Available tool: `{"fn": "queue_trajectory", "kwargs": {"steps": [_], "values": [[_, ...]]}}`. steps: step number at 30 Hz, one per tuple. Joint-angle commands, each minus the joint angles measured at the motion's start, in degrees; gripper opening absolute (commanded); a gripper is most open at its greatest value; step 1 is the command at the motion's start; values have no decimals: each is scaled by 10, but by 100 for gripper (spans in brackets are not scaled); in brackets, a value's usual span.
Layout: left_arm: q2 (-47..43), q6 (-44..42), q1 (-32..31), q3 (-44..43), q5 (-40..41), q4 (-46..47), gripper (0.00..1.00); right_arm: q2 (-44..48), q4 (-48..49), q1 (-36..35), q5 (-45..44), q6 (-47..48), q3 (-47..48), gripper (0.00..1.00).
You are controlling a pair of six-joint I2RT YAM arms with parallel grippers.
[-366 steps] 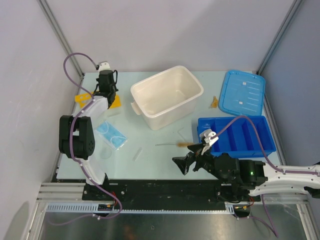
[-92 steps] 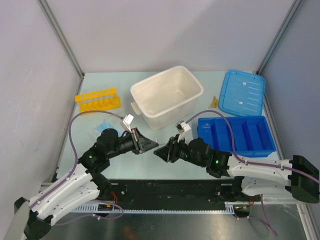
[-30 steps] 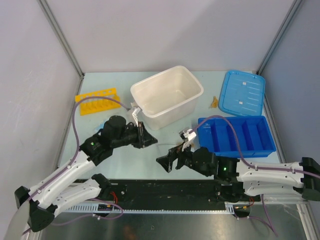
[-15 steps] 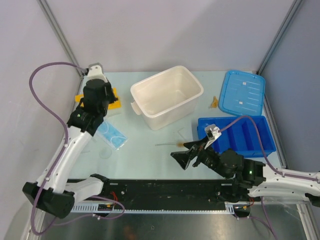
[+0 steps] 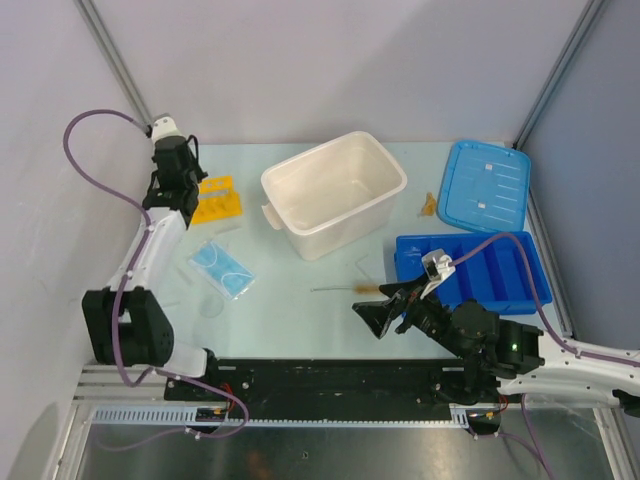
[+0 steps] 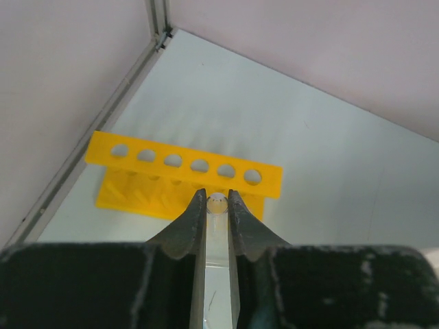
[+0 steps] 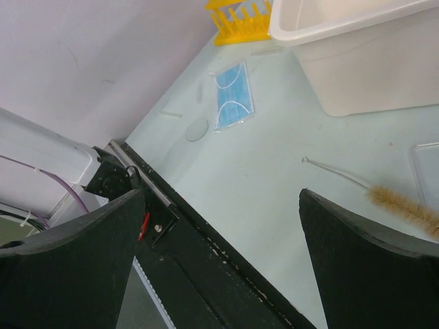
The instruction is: Organize the chemistry lab equipment
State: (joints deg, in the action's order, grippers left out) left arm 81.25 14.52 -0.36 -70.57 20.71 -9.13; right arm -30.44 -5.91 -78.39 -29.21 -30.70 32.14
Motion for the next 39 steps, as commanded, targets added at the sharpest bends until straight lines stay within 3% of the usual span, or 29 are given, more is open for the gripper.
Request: {"fn": "queue_trajectory", "kwargs": {"steps": [1, 13, 39], "values": [[36, 0, 2, -18, -30, 74, 15, -1, 5, 2, -19, 17, 0, 99], [132, -25, 2, -24, -33, 121, 15, -9, 14, 35, 0, 13, 1, 99], [171, -43, 19, -8, -32, 147, 16, -24, 29, 71, 41, 1, 1, 99]]}}
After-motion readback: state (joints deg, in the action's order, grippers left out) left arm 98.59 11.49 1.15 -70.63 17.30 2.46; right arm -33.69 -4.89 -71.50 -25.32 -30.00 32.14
